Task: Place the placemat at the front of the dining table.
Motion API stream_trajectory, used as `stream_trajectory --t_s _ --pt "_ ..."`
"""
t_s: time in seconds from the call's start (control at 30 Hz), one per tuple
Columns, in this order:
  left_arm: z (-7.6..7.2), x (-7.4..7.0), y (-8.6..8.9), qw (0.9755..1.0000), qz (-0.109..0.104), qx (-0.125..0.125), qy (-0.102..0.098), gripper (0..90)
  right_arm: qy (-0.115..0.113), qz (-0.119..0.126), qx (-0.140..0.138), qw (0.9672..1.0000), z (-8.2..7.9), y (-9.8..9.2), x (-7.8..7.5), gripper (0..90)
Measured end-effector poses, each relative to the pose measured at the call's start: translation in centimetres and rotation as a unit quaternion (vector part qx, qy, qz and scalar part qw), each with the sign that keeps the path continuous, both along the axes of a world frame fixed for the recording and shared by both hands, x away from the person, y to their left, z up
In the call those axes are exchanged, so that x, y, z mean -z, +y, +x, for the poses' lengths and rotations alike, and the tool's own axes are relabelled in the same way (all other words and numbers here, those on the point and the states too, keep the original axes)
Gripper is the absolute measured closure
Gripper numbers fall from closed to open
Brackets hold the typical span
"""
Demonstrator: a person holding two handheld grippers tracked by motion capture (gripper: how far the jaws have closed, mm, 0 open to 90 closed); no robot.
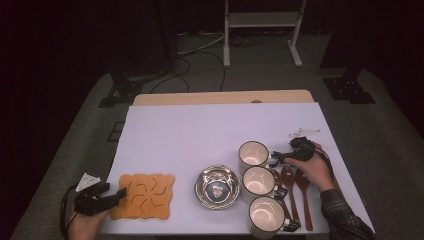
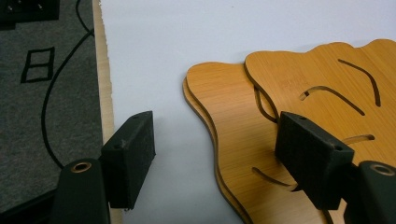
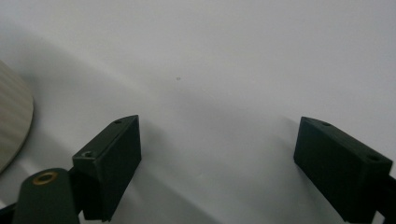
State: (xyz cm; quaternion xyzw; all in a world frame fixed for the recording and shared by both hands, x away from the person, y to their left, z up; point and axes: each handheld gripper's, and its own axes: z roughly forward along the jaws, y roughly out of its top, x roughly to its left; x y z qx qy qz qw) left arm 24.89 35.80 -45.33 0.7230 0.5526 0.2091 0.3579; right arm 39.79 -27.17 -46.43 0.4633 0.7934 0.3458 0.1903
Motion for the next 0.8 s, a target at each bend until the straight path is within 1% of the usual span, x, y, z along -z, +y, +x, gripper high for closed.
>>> stream_trajectory --t_s 0.07,0.17,0.3,0.43,0.6,0.8 --pt "0.0 0.0 0.0 1.0000 -0.001 0.000 -0.001 27.8 0.002 0.004 0.001 1.0000 0.0 -0.1 0.0 14.1" --pt "0.0 0.0 0.0 1.0000 -0.002 0.000 -0.001 27.7 0.004 0.005 0.002 1.0000 0.1 -0.2 -0.2 18.4" --pt "0.0 0.0 0.1 1.0000 -0.001 0.001 -0.002 27.7 0.012 0.018 0.007 0.9997 0.2 -0.6 -0.4 21.6" --pt "0.0 0.1 0.1 1.0000 -0.002 0.001 -0.002 27.7 0.012 0.018 0.002 0.9998 0.3 -0.8 -0.5 23.7" --pt "0.0 0.1 0.1 1.0000 -0.002 0.001 -0.002 27.7 0.004 0.022 -0.005 0.9997 0.2 -0.7 -1.2 25.1" --pt "0.0 0.1 0.1 1.0000 -0.002 0.001 -0.002 27.7 -0.011 0.032 -0.012 0.9994 -0.1 -0.7 -2.5 30.5"
